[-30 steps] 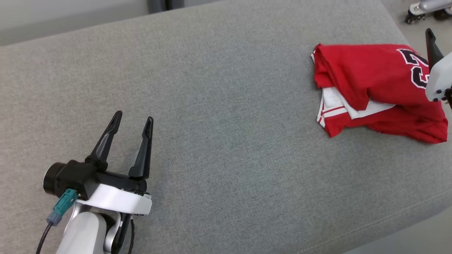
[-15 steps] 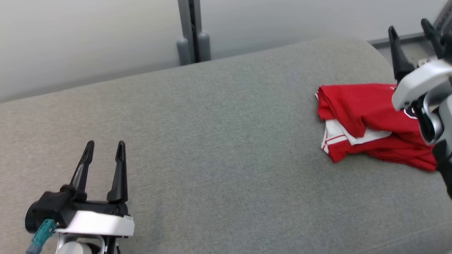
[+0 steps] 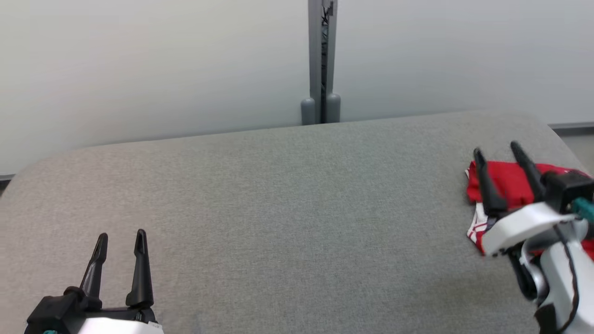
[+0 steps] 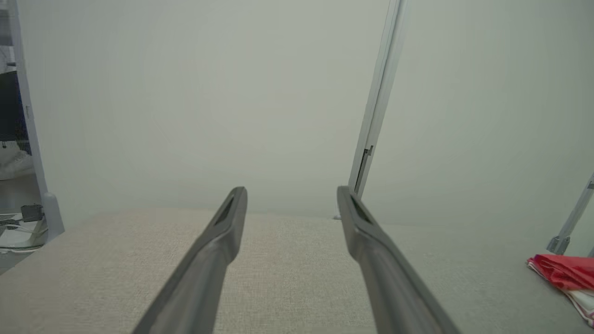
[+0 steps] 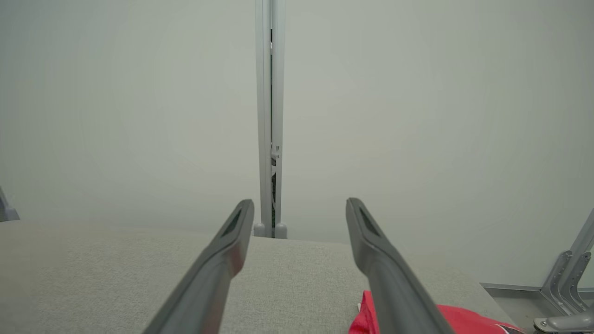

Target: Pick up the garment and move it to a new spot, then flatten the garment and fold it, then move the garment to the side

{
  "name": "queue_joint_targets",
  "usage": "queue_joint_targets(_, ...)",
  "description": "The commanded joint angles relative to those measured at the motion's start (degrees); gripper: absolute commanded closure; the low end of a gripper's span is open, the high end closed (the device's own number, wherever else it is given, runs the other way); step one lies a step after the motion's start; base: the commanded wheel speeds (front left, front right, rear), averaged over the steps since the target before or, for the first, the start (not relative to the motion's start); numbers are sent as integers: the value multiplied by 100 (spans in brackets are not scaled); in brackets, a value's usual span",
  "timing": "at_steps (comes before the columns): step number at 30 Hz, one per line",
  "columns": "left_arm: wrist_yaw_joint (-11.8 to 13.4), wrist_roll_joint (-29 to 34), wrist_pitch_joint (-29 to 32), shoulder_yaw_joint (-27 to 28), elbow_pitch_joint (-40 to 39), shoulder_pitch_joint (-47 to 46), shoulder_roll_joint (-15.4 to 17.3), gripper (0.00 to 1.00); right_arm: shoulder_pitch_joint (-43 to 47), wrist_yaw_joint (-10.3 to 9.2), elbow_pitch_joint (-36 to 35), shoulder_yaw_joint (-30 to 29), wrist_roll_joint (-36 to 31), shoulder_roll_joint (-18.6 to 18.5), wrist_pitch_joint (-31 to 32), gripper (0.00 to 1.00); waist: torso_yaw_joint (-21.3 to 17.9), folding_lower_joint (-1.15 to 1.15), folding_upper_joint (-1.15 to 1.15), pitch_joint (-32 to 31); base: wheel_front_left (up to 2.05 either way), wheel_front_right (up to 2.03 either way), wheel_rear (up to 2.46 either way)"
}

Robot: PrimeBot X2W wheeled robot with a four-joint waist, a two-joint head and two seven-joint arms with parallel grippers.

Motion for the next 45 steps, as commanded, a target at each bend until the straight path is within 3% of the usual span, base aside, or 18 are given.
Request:
queue_joint_targets(1, -15, -59, -7, 43, 27, 79, -10, 0, 371, 1, -283, 0, -49, 85, -20, 0, 152, 0, 0, -148, 0, 0, 0)
queue_joint_targets(8, -95, 52, -7, 19, 298, 258, -29, 0, 1362, 1, -917, -171, 92, 303, 9, 0, 242, 0, 0, -233, 0, 0, 0)
queue_joint_targets(18, -192, 354, -8, 159, 261, 184, -177, 0, 2090, 1, -1233, -187, -134, 604, -24, 0, 251, 0, 0, -173, 0, 0, 0)
queue_joint_targets(45, -313, 515, -8, 238, 452, 82, -287, 0, 2200, 1, -1519, -499, -355, 877, -23, 0, 224, 0, 0, -62, 0, 0, 0)
